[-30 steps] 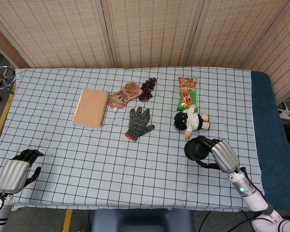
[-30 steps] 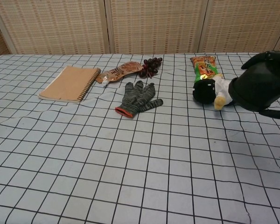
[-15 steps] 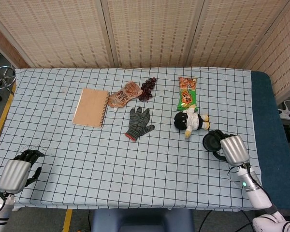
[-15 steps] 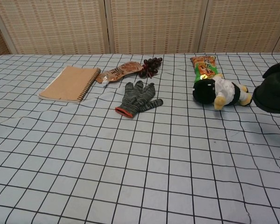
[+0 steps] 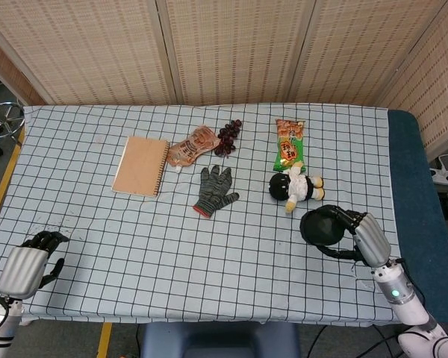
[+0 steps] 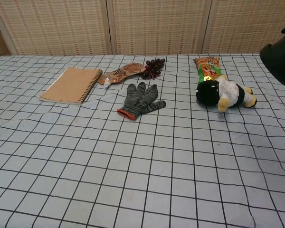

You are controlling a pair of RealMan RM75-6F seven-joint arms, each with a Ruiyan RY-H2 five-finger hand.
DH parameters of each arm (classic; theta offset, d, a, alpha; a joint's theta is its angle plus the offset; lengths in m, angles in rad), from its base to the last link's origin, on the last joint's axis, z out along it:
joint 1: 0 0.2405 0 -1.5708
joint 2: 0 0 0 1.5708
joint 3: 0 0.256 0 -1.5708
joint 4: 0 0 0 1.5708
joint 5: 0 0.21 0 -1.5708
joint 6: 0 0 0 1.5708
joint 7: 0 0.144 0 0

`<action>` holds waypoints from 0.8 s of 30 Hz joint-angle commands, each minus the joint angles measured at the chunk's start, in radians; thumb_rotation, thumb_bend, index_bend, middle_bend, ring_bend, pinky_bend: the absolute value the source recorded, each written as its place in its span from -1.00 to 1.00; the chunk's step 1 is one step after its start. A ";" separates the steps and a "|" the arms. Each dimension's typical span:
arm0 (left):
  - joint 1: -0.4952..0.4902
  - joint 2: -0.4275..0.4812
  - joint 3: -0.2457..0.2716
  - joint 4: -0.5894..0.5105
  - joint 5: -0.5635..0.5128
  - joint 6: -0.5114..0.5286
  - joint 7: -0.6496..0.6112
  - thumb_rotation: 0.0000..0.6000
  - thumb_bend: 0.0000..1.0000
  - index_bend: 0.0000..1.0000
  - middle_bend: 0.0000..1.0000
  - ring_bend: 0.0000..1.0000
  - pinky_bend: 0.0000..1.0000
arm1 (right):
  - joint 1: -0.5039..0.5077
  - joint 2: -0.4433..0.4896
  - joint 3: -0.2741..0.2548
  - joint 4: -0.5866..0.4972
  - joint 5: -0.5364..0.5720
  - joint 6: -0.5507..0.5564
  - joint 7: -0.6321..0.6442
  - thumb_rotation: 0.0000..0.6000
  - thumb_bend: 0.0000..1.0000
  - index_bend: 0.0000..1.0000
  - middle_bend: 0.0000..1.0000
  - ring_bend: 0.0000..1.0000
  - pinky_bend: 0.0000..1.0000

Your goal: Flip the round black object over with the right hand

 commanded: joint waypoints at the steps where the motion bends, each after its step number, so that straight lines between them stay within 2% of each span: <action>1: -0.002 0.000 -0.001 -0.001 -0.001 -0.002 0.001 1.00 -0.16 -0.34 -0.43 -0.50 0.06 | -0.005 0.052 -0.014 -0.072 0.086 -0.271 -0.251 1.00 -0.59 0.42 0.31 0.14 0.32; 3: -0.002 0.000 -0.001 -0.001 -0.002 -0.004 0.002 1.00 -0.16 -0.34 -0.43 -0.50 0.06 | -0.008 0.097 -0.008 -0.154 0.154 -0.378 -0.390 1.00 -0.59 0.43 0.31 0.14 0.32; 6: -0.001 0.001 0.000 -0.004 -0.002 -0.004 0.003 1.00 -0.16 -0.34 -0.43 -0.50 0.06 | -0.007 0.136 0.010 -0.247 0.234 -0.471 -0.550 1.00 -0.59 0.43 0.31 0.14 0.32; 12: -0.002 0.001 -0.001 -0.003 -0.002 -0.005 0.002 1.00 -0.16 -0.34 -0.43 -0.50 0.06 | -0.007 0.131 0.028 -0.268 0.284 -0.505 -0.651 1.00 -0.59 0.43 0.31 0.14 0.32; 16: -0.002 0.002 -0.002 -0.003 -0.003 -0.003 -0.001 1.00 -0.16 -0.34 -0.43 -0.50 0.06 | 0.002 0.113 0.025 -0.262 0.240 -0.479 -0.580 1.00 -0.59 0.44 0.31 0.14 0.32; 21: -0.001 0.002 -0.002 -0.002 -0.001 0.000 -0.002 1.00 -0.16 -0.34 -0.43 -0.50 0.06 | 0.006 0.106 -0.004 -0.250 0.110 -0.358 -0.421 1.00 -0.59 0.43 0.31 0.14 0.32; 24: -0.001 0.001 -0.002 -0.002 -0.002 -0.002 -0.002 1.00 -0.16 -0.34 -0.43 -0.50 0.06 | 0.011 0.110 -0.013 -0.267 0.065 -0.317 -0.393 1.00 -0.59 0.44 0.31 0.14 0.32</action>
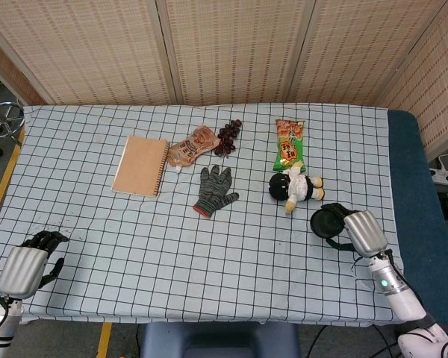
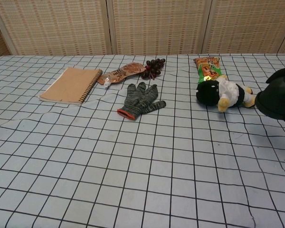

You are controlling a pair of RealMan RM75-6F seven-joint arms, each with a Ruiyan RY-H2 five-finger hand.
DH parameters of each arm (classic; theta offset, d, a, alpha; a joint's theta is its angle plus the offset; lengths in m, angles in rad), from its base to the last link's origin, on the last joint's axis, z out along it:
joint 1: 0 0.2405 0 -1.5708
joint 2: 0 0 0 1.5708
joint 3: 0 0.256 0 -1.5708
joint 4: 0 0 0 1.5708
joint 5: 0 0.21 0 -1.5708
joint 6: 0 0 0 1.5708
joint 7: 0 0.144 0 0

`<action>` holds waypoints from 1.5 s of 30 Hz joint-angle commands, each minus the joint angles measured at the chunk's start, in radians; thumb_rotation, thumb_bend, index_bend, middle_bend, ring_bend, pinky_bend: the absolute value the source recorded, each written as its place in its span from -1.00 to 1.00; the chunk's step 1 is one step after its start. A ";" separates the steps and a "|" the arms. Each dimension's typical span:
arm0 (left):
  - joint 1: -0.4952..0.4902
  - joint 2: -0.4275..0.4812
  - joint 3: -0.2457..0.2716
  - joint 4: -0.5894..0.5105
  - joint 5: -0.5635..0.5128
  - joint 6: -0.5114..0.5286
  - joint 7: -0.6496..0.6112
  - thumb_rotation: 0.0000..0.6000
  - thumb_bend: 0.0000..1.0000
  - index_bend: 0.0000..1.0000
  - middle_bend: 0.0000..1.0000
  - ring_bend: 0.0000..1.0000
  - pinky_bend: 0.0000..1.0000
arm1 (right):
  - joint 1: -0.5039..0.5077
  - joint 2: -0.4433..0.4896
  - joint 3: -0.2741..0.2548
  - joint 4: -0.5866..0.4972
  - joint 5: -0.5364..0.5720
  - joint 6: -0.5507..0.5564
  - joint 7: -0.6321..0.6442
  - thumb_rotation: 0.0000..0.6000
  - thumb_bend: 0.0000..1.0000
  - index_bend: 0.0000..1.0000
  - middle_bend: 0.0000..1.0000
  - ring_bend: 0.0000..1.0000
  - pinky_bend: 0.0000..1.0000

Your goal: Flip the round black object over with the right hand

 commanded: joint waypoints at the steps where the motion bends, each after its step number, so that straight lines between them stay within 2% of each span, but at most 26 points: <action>1: -0.001 0.000 0.000 0.000 -0.001 -0.002 0.001 1.00 -0.16 -0.34 -0.43 -0.50 0.06 | 0.010 0.005 -0.019 -0.030 -0.082 0.072 0.055 1.00 -0.59 0.44 0.31 0.14 0.32; 5: -0.001 0.001 0.000 -0.002 -0.001 -0.003 -0.001 1.00 -0.16 -0.34 -0.43 -0.50 0.06 | 0.017 0.044 -0.022 -0.107 -0.054 0.011 -0.041 1.00 -0.59 0.44 0.31 0.14 0.32; 10: 0.000 0.003 -0.001 -0.001 -0.003 -0.001 -0.009 1.00 -0.16 -0.34 -0.43 -0.50 0.06 | 0.011 0.094 0.007 -0.171 0.147 -0.172 -0.338 1.00 -0.59 0.44 0.31 0.15 0.32; 12: 0.000 0.002 -0.002 0.000 -0.003 0.000 -0.010 1.00 -0.16 -0.34 -0.43 -0.50 0.06 | 0.007 0.093 0.031 -0.185 0.235 -0.201 -0.465 1.00 -0.59 0.44 0.32 0.15 0.32; 14: -0.001 0.001 -0.002 0.001 -0.003 -0.002 -0.010 1.00 -0.16 -0.34 -0.43 -0.50 0.06 | 0.005 0.076 0.048 -0.183 0.265 -0.192 -0.515 1.00 -0.59 0.45 0.32 0.15 0.32; 17: -0.002 0.000 -0.001 0.001 -0.003 -0.004 -0.006 1.00 -0.16 -0.34 -0.43 -0.50 0.06 | 0.012 0.063 0.048 -0.200 0.226 -0.184 -0.442 1.00 -0.59 0.45 0.32 0.15 0.32; 21: -0.003 -0.002 -0.001 0.004 -0.005 -0.007 -0.001 1.00 -0.16 -0.34 -0.43 -0.50 0.06 | 0.036 0.052 0.014 -0.192 0.049 -0.116 -0.241 1.00 -0.59 0.45 0.32 0.15 0.32; 24: -0.003 -0.002 -0.001 0.004 -0.006 -0.010 0.000 1.00 -0.16 -0.34 -0.43 -0.50 0.06 | 0.052 0.036 0.000 -0.179 -0.036 -0.064 -0.145 1.00 -0.59 0.45 0.32 0.15 0.32; 28: -0.002 -0.001 0.000 0.003 -0.002 -0.005 -0.001 1.00 -0.16 -0.34 -0.43 -0.50 0.06 | 0.063 0.013 -0.001 -0.149 -0.091 -0.008 -0.088 1.00 -0.59 0.45 0.32 0.15 0.32; 32: -0.002 0.000 -0.001 0.004 -0.003 -0.004 -0.003 1.00 -0.16 -0.34 -0.43 -0.50 0.06 | 0.053 0.029 -0.002 -0.139 -0.041 -0.050 -0.134 1.00 -0.59 0.45 0.32 0.15 0.32; 35: -0.001 0.001 -0.001 0.002 -0.005 -0.004 -0.005 1.00 -0.16 -0.34 -0.43 -0.50 0.06 | 0.033 0.058 0.013 -0.151 0.054 -0.109 -0.268 1.00 -0.59 0.45 0.32 0.15 0.32; 36: -0.001 0.001 -0.001 0.002 -0.005 -0.004 -0.005 1.00 -0.16 -0.34 -0.43 -0.50 0.06 | 0.023 0.070 0.025 -0.170 0.106 -0.128 -0.348 1.00 -0.59 0.45 0.32 0.15 0.32; 40: -0.002 -0.001 0.000 0.001 -0.001 -0.004 0.001 1.00 -0.16 -0.34 -0.43 -0.50 0.06 | -0.001 0.072 0.067 -0.221 0.221 -0.121 -0.558 1.00 -0.59 0.45 0.32 0.15 0.32; 42: -0.003 -0.002 0.001 0.000 -0.001 -0.007 0.006 1.00 -0.16 -0.34 -0.43 -0.50 0.06 | -0.002 0.061 0.072 -0.225 0.224 -0.111 -0.574 1.00 -0.59 0.45 0.32 0.15 0.32; 45: -0.003 -0.002 0.000 -0.002 -0.003 -0.008 0.010 1.00 -0.16 -0.34 -0.43 -0.50 0.06 | 0.006 0.054 0.058 -0.216 0.182 -0.121 -0.473 1.00 -0.59 0.45 0.32 0.15 0.32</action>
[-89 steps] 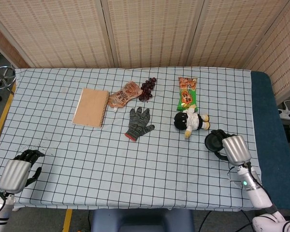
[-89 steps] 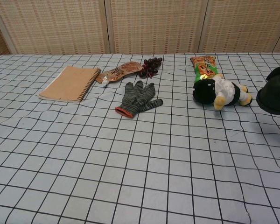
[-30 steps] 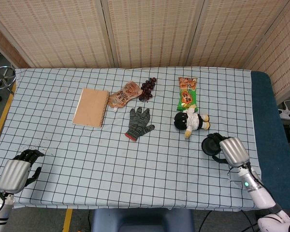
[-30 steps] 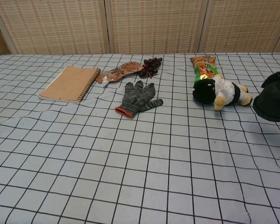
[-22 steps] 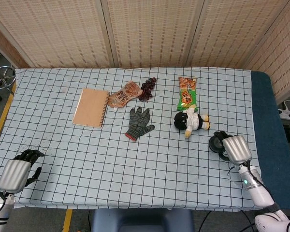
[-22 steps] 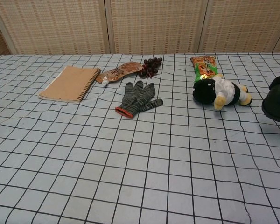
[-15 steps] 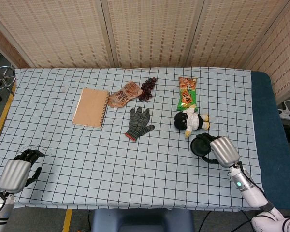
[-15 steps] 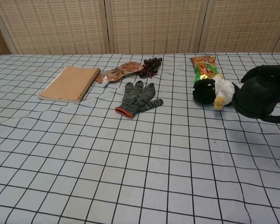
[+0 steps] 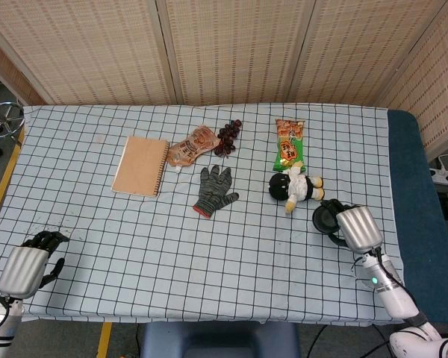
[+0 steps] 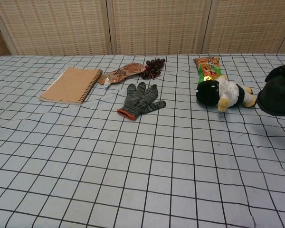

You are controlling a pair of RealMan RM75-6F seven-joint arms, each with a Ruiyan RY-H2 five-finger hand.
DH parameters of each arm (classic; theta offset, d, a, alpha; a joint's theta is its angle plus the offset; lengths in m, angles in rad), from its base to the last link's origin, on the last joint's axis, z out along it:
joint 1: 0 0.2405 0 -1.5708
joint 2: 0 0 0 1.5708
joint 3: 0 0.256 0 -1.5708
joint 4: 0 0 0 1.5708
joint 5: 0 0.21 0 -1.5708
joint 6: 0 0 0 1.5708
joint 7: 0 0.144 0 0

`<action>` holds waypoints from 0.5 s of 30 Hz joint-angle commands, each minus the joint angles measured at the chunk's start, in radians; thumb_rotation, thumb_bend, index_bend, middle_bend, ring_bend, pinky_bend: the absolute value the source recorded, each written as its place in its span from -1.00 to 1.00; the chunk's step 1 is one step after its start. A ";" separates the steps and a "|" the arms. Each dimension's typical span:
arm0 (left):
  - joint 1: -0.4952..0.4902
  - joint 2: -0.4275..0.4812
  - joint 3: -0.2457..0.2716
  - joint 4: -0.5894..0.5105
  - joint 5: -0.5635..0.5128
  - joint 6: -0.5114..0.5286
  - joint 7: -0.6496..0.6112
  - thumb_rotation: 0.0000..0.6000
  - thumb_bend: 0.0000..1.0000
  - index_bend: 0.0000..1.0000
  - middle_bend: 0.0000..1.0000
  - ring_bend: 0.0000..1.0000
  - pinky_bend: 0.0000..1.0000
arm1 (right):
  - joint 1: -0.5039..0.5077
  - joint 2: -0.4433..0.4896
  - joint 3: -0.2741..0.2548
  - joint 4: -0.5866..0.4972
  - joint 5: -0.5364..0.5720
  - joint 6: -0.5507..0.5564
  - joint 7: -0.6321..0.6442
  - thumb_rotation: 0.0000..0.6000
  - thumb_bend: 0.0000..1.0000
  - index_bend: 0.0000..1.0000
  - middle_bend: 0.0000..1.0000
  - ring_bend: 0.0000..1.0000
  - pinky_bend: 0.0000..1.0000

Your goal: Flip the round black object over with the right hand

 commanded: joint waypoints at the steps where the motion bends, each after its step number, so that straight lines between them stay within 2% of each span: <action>1: 0.000 0.000 -0.001 0.000 -0.002 0.000 0.000 1.00 -0.16 -0.34 -0.43 -0.50 0.06 | -0.007 -0.004 0.006 -0.013 -0.003 -0.022 0.099 1.00 -0.59 0.45 0.32 0.15 0.32; 7: 0.002 0.002 -0.001 0.001 -0.002 0.002 -0.007 1.00 -0.16 -0.34 -0.43 -0.50 0.06 | 0.007 -0.022 -0.054 0.077 -0.129 -0.015 0.399 1.00 -0.59 0.44 0.32 0.16 0.32; 11: 0.001 0.001 0.001 0.002 -0.001 0.000 -0.004 1.00 -0.16 -0.34 -0.43 -0.50 0.06 | 0.013 -0.040 -0.079 0.144 -0.154 -0.029 0.504 1.00 -0.59 0.43 0.32 0.15 0.32; 15: 0.000 0.000 0.002 0.001 -0.001 -0.004 0.001 1.00 -0.16 -0.34 -0.43 -0.50 0.06 | 0.018 -0.072 -0.096 0.226 -0.152 -0.066 0.550 1.00 -0.59 0.40 0.32 0.13 0.31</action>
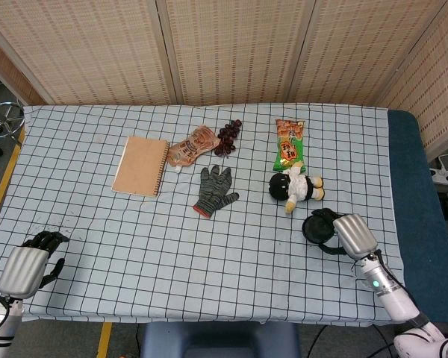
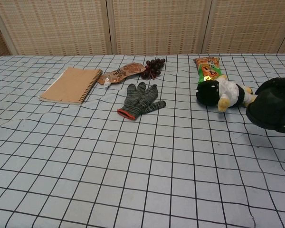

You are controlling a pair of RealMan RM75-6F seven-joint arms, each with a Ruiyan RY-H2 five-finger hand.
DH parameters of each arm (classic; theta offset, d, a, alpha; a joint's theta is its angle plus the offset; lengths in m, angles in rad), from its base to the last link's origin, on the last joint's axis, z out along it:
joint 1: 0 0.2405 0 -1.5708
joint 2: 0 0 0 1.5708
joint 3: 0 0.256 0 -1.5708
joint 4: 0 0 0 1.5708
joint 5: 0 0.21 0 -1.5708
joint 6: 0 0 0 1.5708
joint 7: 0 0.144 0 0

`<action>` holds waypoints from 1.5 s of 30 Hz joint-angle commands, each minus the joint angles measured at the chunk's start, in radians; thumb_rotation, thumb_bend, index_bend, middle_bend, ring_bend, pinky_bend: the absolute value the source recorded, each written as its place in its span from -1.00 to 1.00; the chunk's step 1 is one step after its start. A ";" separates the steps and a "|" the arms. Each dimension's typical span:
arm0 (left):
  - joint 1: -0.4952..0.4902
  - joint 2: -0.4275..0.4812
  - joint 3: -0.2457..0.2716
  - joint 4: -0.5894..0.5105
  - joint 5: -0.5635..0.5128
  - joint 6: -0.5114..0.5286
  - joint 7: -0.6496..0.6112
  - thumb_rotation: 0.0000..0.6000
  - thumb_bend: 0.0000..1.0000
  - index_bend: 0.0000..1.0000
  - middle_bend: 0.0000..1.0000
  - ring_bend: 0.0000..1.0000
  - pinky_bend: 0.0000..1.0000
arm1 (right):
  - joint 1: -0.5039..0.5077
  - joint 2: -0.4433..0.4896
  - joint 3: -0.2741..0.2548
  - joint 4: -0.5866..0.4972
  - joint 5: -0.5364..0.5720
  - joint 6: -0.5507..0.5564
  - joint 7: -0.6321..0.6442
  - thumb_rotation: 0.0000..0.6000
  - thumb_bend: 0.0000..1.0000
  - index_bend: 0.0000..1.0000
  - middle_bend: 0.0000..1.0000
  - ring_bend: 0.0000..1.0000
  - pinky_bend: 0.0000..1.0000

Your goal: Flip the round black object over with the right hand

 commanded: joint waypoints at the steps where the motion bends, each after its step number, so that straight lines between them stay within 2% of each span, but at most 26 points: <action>1: 0.000 0.000 0.000 0.000 -0.001 -0.001 0.001 1.00 -0.16 -0.34 -0.43 -0.50 0.06 | 0.009 -0.042 -0.037 0.107 -0.029 -0.044 0.085 1.00 -0.59 0.39 0.32 0.12 0.31; 6: 0.000 0.001 0.000 -0.001 -0.003 -0.003 0.001 1.00 -0.16 -0.34 -0.43 -0.50 0.06 | 0.010 -0.066 -0.053 0.166 -0.023 -0.081 0.113 1.00 -0.59 0.33 0.32 0.06 0.28; 9: -0.001 0.001 0.000 -0.001 -0.002 -0.002 0.000 1.00 -0.16 -0.34 -0.43 -0.50 0.06 | 0.014 -0.066 -0.063 0.175 -0.023 -0.105 0.128 1.00 -0.59 0.23 0.29 -0.05 0.19; 18: -0.001 0.001 0.000 -0.001 -0.003 -0.004 -0.001 1.00 -0.16 -0.34 -0.43 -0.50 0.06 | 0.014 -0.047 -0.066 0.159 -0.026 -0.100 0.113 1.00 -0.60 -0.53 -0.41 -0.70 0.01; 24: -0.002 0.001 -0.001 0.000 -0.007 -0.008 -0.002 1.00 -0.16 -0.34 -0.43 -0.50 0.06 | 0.009 -0.039 -0.060 0.148 -0.021 -0.087 0.089 1.00 -0.66 -0.81 -0.55 -0.75 0.01; 31: -0.003 0.000 0.000 0.002 -0.006 -0.009 -0.003 1.00 -0.16 -0.34 -0.43 -0.50 0.06 | 0.008 -0.031 -0.058 0.135 -0.010 -0.100 0.067 1.00 -0.73 -0.93 -0.68 -0.89 -0.02; 34: -0.003 0.000 -0.001 0.002 -0.008 -0.011 -0.004 1.00 -0.16 -0.34 -0.43 -0.50 0.06 | 0.008 -0.032 -0.056 0.134 -0.009 -0.097 0.064 1.00 -0.74 -0.93 -0.73 -0.97 -0.18; 37: -0.004 0.000 0.000 0.002 -0.007 -0.011 -0.003 1.00 -0.16 -0.34 -0.43 -0.50 0.06 | 0.009 -0.034 -0.054 0.128 -0.014 -0.090 0.091 1.00 -0.74 -0.88 -0.74 -1.00 -0.29; 45: -0.002 0.001 -0.001 0.001 -0.008 -0.007 -0.002 1.00 -0.16 -0.34 -0.43 -0.50 0.06 | 0.018 -0.006 -0.062 0.073 -0.037 -0.078 0.187 1.00 -0.74 -0.71 -0.64 -0.92 -0.30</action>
